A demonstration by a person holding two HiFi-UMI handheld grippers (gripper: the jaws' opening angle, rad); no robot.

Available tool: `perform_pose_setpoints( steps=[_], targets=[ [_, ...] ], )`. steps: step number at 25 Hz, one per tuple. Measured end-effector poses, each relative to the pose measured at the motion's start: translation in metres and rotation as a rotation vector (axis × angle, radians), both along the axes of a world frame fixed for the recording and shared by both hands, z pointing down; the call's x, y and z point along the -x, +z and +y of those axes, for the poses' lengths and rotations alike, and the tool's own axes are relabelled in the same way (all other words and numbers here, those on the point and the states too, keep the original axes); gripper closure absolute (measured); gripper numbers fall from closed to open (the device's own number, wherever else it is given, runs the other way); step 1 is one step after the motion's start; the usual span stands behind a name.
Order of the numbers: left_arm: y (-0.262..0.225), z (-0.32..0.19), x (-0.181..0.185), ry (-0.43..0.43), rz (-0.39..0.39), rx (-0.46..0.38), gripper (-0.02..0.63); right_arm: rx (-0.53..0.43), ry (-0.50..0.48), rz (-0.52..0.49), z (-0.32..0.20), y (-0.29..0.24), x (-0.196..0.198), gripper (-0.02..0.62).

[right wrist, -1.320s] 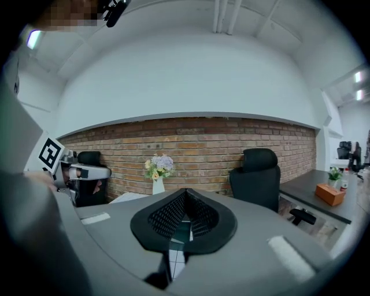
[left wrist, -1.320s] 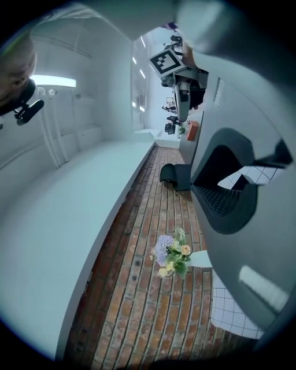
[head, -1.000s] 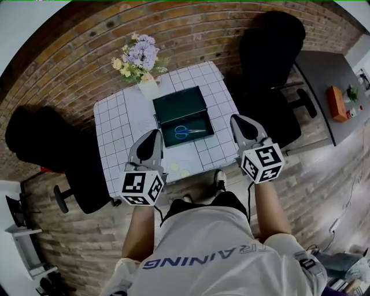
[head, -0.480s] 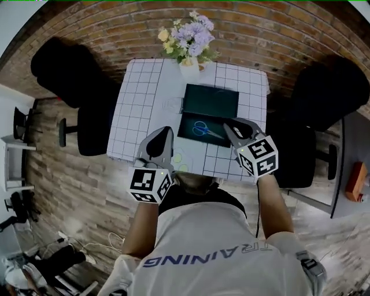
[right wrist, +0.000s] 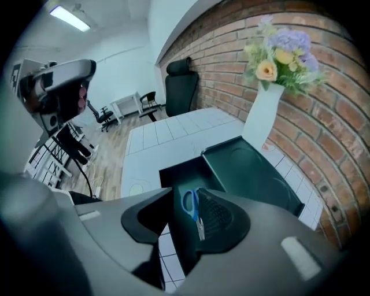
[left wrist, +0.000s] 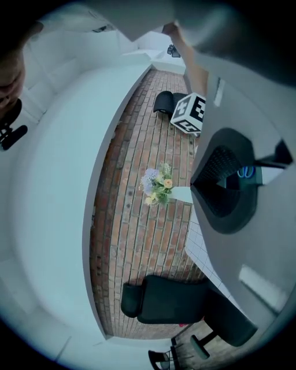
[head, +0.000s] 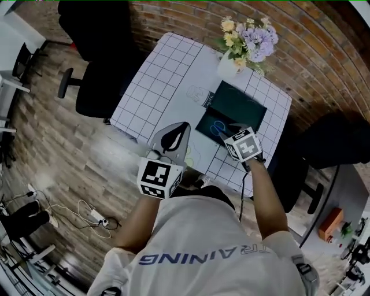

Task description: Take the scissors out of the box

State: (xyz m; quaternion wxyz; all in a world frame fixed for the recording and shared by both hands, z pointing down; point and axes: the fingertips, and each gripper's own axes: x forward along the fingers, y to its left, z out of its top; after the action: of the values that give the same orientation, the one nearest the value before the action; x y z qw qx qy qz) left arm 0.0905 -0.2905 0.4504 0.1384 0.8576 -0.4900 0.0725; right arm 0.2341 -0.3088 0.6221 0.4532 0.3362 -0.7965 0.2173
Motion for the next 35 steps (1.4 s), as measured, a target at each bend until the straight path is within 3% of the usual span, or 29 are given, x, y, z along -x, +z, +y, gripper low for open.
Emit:
perform_pose_setpoints(
  steps=[5, 9, 19, 30, 31, 35],
  targets=[
    [0.012, -0.002, 0.016, -0.019, 0.017, 0.026, 0.603, 0.111, -0.031, 0.125, -0.013, 0.042, 0.003, 0.434],
    [0.018, -0.006, 0.026, -0.035, 0.034, 0.042, 0.602, 0.178, -0.028, 0.14, -0.017, 0.069, 0.007, 0.433],
    [0.033, -0.008, 0.036, -0.049, 0.058, 0.086, 0.603, 0.197, -0.121, 0.288, -0.023, 0.103, 0.015, 0.434],
    [0.036, -0.013, 0.059, -0.057, 0.038, 0.102, 0.602, 0.277, -0.059, 0.258, -0.011, 0.115, 0.013, 0.449],
    [0.037, -0.014, 0.06, -0.057, 0.044, 0.106, 0.603, 0.251, -0.057, 0.256, -0.015, 0.115, 0.012, 0.491],
    [0.034, -0.018, 0.06, -0.045, 0.089, 0.113, 0.603, 0.134, -0.03, 0.226, -0.029, 0.108, 0.007, 0.503]
  ],
)
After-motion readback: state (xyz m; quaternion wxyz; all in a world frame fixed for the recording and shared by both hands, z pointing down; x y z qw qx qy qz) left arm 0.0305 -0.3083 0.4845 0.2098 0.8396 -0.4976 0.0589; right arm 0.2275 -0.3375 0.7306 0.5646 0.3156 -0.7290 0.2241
